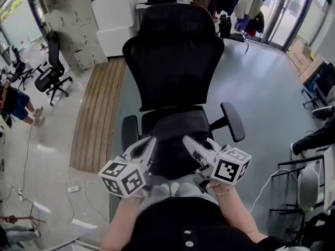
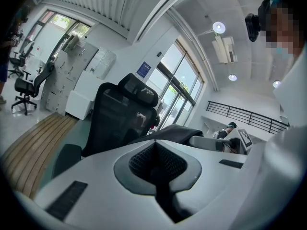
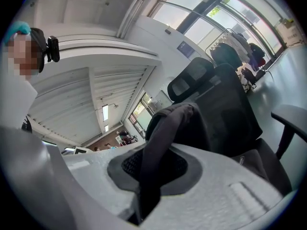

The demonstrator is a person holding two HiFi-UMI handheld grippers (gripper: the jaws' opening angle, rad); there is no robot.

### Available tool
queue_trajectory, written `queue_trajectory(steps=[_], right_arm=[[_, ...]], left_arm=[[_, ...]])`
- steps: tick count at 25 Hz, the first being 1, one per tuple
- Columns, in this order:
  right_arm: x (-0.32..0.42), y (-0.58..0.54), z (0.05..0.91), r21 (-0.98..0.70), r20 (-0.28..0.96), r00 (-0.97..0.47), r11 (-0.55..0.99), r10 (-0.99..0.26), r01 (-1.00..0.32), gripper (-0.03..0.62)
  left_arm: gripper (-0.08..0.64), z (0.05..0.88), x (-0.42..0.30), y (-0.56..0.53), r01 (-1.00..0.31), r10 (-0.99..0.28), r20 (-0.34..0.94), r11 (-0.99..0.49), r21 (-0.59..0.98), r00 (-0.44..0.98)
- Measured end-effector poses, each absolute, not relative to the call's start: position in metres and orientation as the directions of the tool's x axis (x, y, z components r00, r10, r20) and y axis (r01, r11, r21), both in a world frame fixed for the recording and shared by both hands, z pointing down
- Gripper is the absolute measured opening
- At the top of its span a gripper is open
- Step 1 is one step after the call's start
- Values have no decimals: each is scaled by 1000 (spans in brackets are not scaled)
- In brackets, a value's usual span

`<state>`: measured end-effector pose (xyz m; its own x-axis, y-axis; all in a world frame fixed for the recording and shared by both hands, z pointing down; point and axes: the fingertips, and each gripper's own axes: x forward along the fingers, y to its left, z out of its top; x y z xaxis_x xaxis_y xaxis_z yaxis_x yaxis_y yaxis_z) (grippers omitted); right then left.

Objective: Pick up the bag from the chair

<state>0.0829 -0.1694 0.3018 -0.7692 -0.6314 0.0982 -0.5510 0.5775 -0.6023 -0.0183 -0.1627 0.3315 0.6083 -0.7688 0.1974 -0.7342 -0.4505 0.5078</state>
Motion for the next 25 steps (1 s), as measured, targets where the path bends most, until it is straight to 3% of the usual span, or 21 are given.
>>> queue_trajectory(steps=[25], right_arm=[[94, -179, 306, -609, 122, -752, 549, -648, -572, 46]], left_arm=[[17, 342, -16, -166, -728, -742, 236, -451, 516, 627]])
